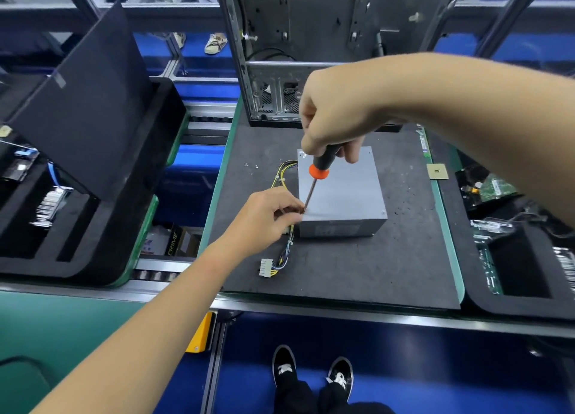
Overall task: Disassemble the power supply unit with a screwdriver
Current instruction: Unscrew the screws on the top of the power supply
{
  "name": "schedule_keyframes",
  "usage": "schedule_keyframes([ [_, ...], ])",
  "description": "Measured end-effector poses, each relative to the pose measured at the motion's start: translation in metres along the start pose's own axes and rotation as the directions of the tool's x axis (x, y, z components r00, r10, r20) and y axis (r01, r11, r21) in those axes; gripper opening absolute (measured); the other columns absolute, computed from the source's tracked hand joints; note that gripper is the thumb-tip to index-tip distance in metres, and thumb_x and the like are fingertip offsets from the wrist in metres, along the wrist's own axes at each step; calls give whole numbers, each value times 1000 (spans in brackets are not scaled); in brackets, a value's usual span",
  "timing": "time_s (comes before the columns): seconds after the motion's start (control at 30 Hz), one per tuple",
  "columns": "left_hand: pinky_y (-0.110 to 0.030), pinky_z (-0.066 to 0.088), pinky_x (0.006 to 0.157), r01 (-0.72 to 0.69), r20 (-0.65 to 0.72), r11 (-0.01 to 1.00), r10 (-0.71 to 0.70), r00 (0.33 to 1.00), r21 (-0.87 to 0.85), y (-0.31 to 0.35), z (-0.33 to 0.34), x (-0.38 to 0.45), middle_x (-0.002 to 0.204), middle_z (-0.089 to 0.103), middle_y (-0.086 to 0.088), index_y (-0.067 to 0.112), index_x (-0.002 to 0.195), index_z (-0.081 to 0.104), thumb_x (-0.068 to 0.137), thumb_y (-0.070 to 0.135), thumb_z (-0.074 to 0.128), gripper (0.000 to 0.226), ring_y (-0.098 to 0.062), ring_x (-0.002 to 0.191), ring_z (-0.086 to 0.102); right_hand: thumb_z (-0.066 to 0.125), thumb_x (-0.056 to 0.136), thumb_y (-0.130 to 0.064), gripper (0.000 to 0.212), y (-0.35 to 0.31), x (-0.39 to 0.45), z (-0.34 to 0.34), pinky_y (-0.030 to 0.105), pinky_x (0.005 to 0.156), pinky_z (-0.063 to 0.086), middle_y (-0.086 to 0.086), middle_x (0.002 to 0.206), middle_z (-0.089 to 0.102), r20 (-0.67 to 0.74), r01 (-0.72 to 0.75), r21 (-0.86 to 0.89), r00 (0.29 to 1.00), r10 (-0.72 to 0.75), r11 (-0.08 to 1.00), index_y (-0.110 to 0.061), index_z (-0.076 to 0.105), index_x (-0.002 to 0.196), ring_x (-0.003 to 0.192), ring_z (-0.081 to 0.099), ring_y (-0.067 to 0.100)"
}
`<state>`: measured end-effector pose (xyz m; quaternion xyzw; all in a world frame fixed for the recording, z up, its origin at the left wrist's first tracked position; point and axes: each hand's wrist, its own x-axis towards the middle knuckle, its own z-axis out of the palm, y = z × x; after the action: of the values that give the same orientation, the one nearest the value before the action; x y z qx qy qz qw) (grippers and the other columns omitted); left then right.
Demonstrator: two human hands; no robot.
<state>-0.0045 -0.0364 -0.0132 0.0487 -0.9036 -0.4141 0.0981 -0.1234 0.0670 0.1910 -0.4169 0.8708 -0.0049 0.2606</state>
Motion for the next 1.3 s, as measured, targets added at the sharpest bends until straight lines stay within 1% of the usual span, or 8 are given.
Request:
schedule_keyframes([
  [0.13,-29,52,67,-179,-58,963,195,979,200,-2,8,-14,90,66,-5,5,98,74,82,6,71,16,-18,73,61,57,77,-19,10,5,-3,4,28,67,47,2,61,72,-56,1,24,998,0,1000,-11,63,76,51,70,17],
  [0.3,-34,53,57,-352,25,836,377,926,421,-3,6,-13,80,64,-9,3,93,71,88,13,59,17,-29,69,61,58,76,-21,9,9,-2,5,28,63,45,6,65,73,-75,-1,30,997,3,1000,-13,58,71,50,69,16],
  [0.37,-31,53,63,-311,-6,876,337,942,368,-2,5,-12,83,67,-6,5,91,73,86,12,64,13,-25,72,63,59,76,-20,9,11,-2,5,25,58,44,6,63,72,-86,6,37,996,-3,999,-13,56,70,50,70,17],
  [0.47,-21,52,70,-5,-170,1000,2,986,-16,1,4,-12,83,71,4,13,86,74,81,10,74,6,-9,74,65,60,76,-20,10,10,-2,7,28,61,46,6,62,71,-96,16,45,995,-12,999,-13,56,70,50,70,18],
  [0.5,-18,51,71,92,-188,987,-115,975,-131,2,5,-12,82,71,7,16,87,74,81,9,73,9,-6,74,65,59,76,-21,10,10,-2,8,29,63,47,6,62,72,-95,19,41,995,-15,999,-13,56,70,50,70,18],
  [0.57,-14,51,73,172,-178,957,-217,960,-234,2,5,-10,82,71,9,18,90,73,82,6,71,15,-4,74,66,59,76,-21,10,9,-2,9,30,64,48,7,63,72,-96,24,39,995,-20,999,-13,57,71,50,70,18],
  [0.93,-15,49,75,83,-123,976,-110,986,-203,0,7,-4,85,66,4,10,89,73,81,-2,70,15,-3,78,62,60,76,-21,11,8,-1,11,29,61,47,6,61,71,-102,41,46,994,-37,998,-13,56,69,50,70,19],
  [1.3,-9,42,70,116,-66,977,-130,989,-180,2,9,2,84,60,9,9,84,73,82,-4,68,13,1,73,57,59,79,-22,12,5,-4,11,24,55,44,6,62,72,-96,47,44,994,-42,998,-13,57,71,47,68,16],
])
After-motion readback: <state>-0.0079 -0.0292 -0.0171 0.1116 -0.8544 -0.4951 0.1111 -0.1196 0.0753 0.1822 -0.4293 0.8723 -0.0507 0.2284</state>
